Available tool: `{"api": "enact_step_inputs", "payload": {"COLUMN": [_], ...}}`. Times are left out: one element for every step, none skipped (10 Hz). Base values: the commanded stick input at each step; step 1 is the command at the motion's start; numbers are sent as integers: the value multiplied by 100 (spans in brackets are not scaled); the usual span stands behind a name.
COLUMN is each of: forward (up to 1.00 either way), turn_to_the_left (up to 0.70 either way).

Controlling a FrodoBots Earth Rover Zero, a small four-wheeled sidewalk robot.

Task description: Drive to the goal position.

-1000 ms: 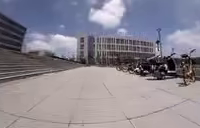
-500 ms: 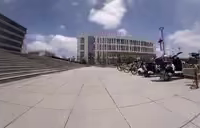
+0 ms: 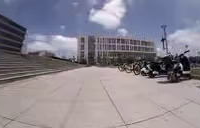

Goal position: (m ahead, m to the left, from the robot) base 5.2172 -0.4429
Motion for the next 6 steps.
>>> {"api": "enact_step_inputs", "payload": {"forward": [85, 85, 85, 85, 85, 85], "turn_to_the_left": [0, 0, 0, 0, 0, 0]}}
